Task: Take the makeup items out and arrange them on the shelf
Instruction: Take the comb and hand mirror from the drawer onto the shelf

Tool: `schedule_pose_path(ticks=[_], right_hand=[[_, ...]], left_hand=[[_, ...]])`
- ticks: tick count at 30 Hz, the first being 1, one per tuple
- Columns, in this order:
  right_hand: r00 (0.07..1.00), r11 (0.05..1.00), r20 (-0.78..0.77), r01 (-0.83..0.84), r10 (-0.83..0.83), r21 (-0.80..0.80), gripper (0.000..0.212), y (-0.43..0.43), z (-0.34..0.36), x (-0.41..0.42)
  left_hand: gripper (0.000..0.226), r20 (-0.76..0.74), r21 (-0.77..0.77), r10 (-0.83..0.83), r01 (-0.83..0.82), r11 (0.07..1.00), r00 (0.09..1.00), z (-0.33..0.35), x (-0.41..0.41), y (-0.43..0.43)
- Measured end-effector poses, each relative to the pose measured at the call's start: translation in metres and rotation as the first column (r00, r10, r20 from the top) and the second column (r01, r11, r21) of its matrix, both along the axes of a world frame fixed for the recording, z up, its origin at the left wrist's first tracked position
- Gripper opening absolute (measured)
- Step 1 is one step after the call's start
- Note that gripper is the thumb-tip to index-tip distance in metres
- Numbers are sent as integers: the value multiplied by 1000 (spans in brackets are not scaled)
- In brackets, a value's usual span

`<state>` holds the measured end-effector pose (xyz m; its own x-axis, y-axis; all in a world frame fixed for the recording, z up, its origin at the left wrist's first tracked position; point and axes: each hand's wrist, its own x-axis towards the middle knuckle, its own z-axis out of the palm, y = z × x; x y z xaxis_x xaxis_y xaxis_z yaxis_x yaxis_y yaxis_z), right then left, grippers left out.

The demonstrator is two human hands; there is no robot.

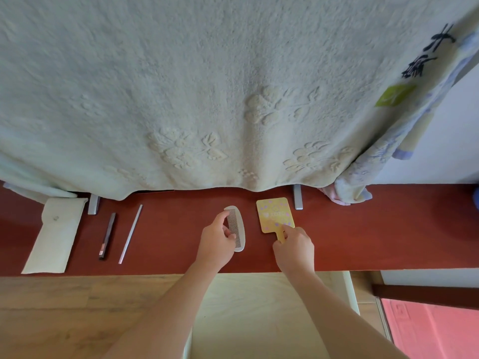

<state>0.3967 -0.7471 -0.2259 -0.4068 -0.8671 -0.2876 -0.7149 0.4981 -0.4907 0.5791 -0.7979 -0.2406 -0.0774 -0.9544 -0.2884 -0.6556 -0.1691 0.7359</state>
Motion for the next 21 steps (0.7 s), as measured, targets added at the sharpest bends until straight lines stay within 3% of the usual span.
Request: schedule_pose_path(ticks=[18, 21], right_hand=[[997, 997, 20, 77, -77, -4, 18, 2, -9, 7], [996, 997, 54, 75, -73, -22, 24, 4, -10, 5]], left_hand=[[67, 109, 53, -205, 200, 978, 973, -3, 0, -11], [67, 90, 59, -208, 203, 977, 974, -4, 2, -12]])
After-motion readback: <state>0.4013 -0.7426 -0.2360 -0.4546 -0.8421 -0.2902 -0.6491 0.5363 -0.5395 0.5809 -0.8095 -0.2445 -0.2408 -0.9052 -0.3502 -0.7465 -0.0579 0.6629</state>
